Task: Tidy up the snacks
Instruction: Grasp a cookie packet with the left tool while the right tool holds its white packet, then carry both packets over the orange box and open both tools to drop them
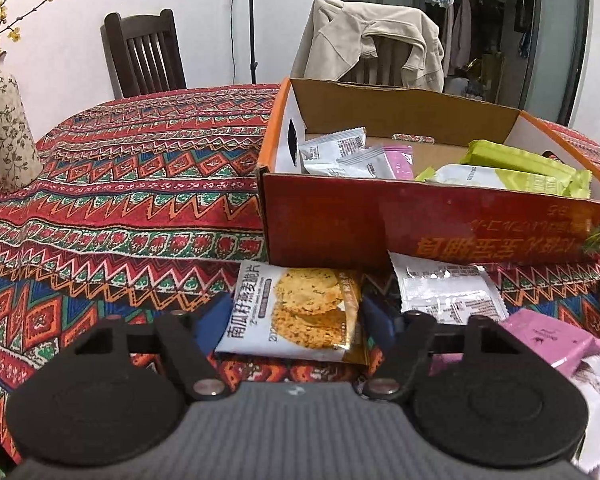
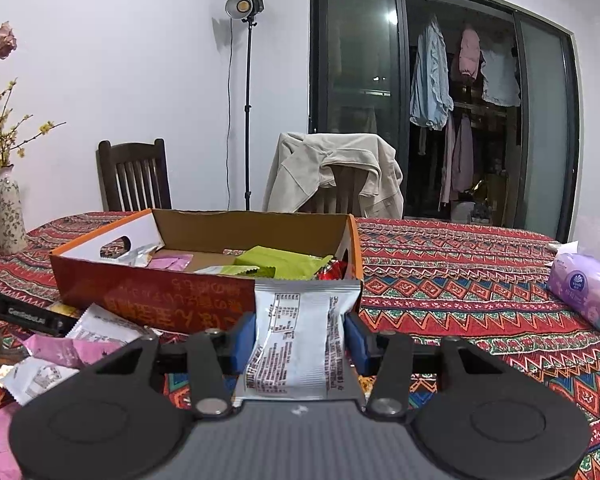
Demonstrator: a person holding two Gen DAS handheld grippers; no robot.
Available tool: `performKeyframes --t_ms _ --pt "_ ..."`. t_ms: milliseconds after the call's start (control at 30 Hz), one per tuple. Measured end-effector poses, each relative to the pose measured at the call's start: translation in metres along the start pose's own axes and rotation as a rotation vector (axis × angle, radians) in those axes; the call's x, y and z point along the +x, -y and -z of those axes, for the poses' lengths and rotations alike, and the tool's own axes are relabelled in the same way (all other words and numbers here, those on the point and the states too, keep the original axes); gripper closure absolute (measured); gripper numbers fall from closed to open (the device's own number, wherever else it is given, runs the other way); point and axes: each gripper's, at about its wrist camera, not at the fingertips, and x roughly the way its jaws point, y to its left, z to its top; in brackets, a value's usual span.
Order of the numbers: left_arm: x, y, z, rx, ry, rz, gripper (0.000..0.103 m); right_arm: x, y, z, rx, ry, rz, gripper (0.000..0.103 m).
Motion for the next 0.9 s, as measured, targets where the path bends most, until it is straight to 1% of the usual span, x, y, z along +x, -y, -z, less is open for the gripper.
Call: performKeyframes --t_ms 100,300,533,733,900 --pt "-0.006 -0.005 0.001 -0.017 0.007 0.017 0.038 0.0 0.001 0.001 0.003 -0.004 -0.002 0.056" --pt "-0.021 -0.009 0.003 -0.031 0.055 0.024 0.038 0.002 0.001 0.0 0.006 -0.003 -0.013 0.056" --pt "-0.048 -0.011 0.001 -0.028 0.146 0.018 0.038 -0.003 0.001 0.002 0.008 0.026 -0.024 0.056" --pt "-0.072 -0.008 -0.009 -0.033 0.226 0.044 0.038 -0.01 -0.003 -0.001 -0.007 0.065 -0.048 0.056" --pt "-0.087 0.003 -0.024 -0.013 0.277 0.072 0.038 -0.017 -0.008 -0.013 -0.018 0.075 -0.05 0.056"
